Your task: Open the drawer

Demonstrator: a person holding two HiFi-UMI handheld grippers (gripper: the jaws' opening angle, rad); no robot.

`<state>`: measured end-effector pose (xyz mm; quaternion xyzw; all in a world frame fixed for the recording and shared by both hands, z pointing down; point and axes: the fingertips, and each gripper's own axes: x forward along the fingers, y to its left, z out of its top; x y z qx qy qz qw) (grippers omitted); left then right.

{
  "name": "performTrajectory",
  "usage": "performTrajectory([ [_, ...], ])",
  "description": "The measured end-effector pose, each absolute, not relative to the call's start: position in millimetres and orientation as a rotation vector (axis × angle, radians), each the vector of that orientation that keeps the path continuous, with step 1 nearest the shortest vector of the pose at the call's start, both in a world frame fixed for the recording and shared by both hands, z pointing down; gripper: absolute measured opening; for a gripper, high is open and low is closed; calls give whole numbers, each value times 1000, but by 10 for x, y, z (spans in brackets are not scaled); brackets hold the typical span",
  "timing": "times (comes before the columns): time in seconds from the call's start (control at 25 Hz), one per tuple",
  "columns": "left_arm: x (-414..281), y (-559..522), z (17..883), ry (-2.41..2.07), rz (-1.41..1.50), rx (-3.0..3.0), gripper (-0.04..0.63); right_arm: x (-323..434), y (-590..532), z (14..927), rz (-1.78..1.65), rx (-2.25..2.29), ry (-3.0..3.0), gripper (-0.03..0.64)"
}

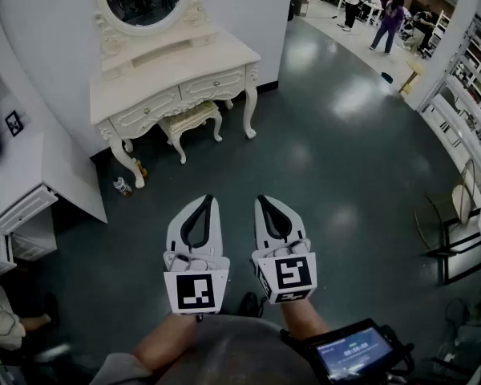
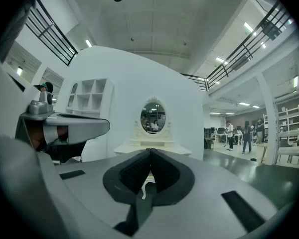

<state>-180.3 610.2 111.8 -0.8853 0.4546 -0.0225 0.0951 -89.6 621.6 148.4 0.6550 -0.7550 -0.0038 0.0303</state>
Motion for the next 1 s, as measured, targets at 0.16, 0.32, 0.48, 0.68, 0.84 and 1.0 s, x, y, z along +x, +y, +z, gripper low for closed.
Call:
performTrajectory([
  [0.16, -1724, 6139, 1166, 1351, -68, -2619, 15, -805, 6257, 1546, -7, 2019, -2325, 12],
  [0.32, -1580, 6182, 1177, 1365, -79, -2619, 15, -657, 6295, 1563, -2, 2014, -2330, 12],
  [0.48, -1462, 6201, 1153, 1379, -80, -2601, 15, -553, 6298, 1543, 8, 1992, -2377, 14],
  [0.68, -1396, 6237, 1178, 1401, -94, -2591, 15, -407, 6285, 1561, 26, 2002, -2387, 15],
  [0.84, -1415, 6112, 1254, 1408, -120, -2579, 15, -421, 6176, 1610, 37, 1991, -2410, 14],
  [1.0, -1511, 5826, 1362, 1437, -129, -2590, 15, -496, 5909, 1661, 39, 1978, -2414, 15],
])
